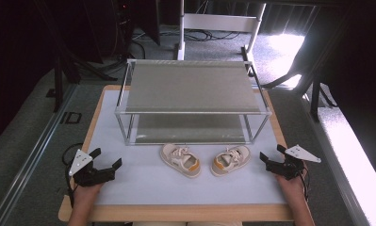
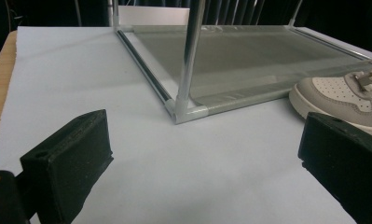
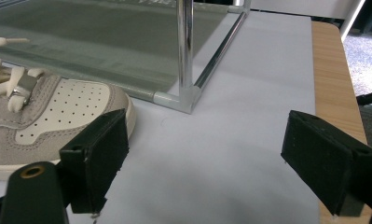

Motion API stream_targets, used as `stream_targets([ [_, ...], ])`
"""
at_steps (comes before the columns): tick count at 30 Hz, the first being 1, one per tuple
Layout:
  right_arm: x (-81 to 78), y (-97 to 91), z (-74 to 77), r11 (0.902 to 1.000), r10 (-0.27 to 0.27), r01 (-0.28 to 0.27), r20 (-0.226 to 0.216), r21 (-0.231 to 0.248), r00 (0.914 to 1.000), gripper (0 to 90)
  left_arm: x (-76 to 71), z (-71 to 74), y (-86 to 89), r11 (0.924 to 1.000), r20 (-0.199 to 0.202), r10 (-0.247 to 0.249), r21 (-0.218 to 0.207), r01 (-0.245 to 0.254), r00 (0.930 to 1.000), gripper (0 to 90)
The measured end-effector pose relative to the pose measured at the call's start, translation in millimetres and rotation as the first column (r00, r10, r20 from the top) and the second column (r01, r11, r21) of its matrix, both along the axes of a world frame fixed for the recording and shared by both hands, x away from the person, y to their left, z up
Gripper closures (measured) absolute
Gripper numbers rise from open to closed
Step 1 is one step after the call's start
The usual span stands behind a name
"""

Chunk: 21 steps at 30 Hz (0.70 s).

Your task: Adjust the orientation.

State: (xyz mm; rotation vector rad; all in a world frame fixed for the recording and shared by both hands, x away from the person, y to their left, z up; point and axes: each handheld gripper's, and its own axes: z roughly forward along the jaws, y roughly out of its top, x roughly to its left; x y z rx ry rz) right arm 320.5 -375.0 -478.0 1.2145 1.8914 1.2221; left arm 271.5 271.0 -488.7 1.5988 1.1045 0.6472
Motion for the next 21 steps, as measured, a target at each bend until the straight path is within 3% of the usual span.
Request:
stream_targets([
  [9,0.1,0.0,0.0,1.0,0.001,-0.001,-0.001,-0.001,1.0,14.2,-0.5,0.4,-1.8,0.9998,-0.007,-0.014,0.012,0.014,0.9999,2.4],
  [15,0.0,-0.1,0.0,1.0,0.001,-0.001,-0.001,0.002,1.0,14.2,1.3,1.5,-4.8,0.9987,-0.039,-0.032,0.038,0.034,0.9987,2.4],
  [21,0.3,-0.1,0.0,1.0,0.001,-0.001,-0.003,0.002,1.0,14.2,1.9,7.3,-13.0,0.9931,-0.08,-0.099,0.055,0.103,0.9919,2.4],
])
